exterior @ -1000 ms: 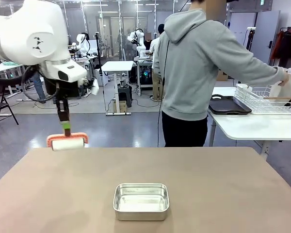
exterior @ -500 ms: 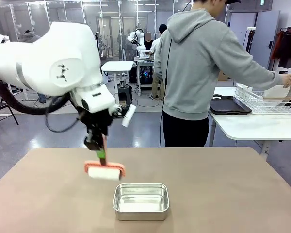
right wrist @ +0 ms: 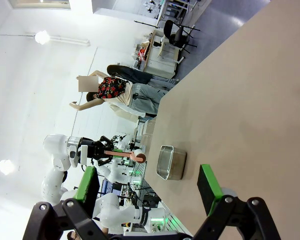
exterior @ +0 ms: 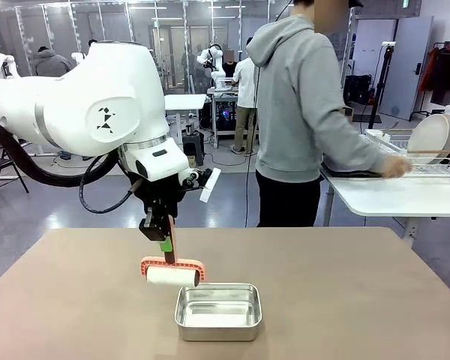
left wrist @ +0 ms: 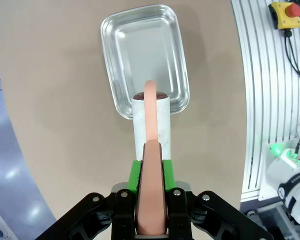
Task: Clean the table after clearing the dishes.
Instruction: Place the Lint Roller back on top of the Airtight Container.
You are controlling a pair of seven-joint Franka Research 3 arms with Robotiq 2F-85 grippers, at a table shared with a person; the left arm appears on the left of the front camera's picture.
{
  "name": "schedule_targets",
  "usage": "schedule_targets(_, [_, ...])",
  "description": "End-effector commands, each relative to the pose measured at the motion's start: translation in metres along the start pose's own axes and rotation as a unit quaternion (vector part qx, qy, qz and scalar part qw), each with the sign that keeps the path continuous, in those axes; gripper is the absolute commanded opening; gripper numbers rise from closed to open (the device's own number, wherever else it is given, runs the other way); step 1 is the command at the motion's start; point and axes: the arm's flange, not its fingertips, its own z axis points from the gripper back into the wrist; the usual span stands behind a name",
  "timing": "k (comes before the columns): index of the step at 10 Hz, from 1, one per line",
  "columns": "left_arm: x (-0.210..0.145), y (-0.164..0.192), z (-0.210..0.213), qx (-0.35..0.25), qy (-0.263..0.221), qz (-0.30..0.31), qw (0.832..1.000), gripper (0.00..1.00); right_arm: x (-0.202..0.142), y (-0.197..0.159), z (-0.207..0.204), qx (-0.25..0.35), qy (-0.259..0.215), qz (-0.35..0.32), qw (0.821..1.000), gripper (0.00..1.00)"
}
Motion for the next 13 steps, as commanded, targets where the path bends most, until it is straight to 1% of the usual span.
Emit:
schedule_targets(1, [0.003, -0.002, 0.000, -0.001, -0.001, -0.003, 1.000, 0.21, 0.000, 0.005, 0.001, 0.001, -0.001, -0.007, 1.000, 1.00])
schedule_targets(2, [-0.003, 0.017, -0.010, -0.044, -0.034, 0.061, 0.997, 0.21, 0.000, 0.005, 0.001, 0.001, -0.001, -0.007, 1.000, 1.00])
schedule_targets(3, [0.012, 0.024, -0.018, -0.063, -0.041, 0.061, 0.995, 0.21, 0.000, 0.005, 0.001, 0.001, -0.001, -0.007, 1.000, 1.00])
schedule_targets(4, [0.020, 0.028, -0.022, -0.066, -0.030, 0.055, 0.996, 0.21, 0.000, 0.005, 0.001, 0.001, -0.001, -0.007, 1.000, 1.00])
schedule_targets(5, [0.027, 0.032, -0.021, -0.072, -0.050, 0.064, 0.994, 0.21, 0.000, 0.005, 0.001, 0.001, -0.001, -0.007, 1.000, 1.00])
schedule_targets(6, [0.035, 0.036, -0.027, -0.078, -0.047, 0.068, 0.994, 0.21, 0.000, 0.005, 0.001, 0.001, -0.001, -0.007, 1.000, 1.00])
schedule_targets(7, [0.044, 0.041, -0.037, -0.107, -0.056, 0.055, 0.991, 0.21, 0.000, 0.005, 0.001, 0.001, -0.001, -0.007, 1.000, 1.00])
schedule_targets(8, [0.049, 0.049, -0.044, -0.115, -0.057, 0.055, 0.990, 0.21, 0.000, 0.005, 0.001, 0.001, -0.001, -0.007, 1.000, 1.00])
schedule_targets(10, [0.060, 0.065, -0.058, -0.124, -0.044, 0.052, 0.990, 0.21, 0.000, 0.005, 0.001, 0.001, -0.001, -0.007, 1.000, 1.00])
schedule_targets(12, [0.062, 0.077, -0.075, -0.133, -0.042, 0.049, 0.989, 0.21, 0.000, 0.005, 0.001, 0.001, -0.001, -0.007, 1.000, 1.00])
schedule_targets(13, [0.063, 0.082, -0.083, -0.130, -0.028, 0.050, 0.990, 0.21, 0.000, 0.005, 0.001, 0.001, -0.001, -0.007, 1.000, 1.00])
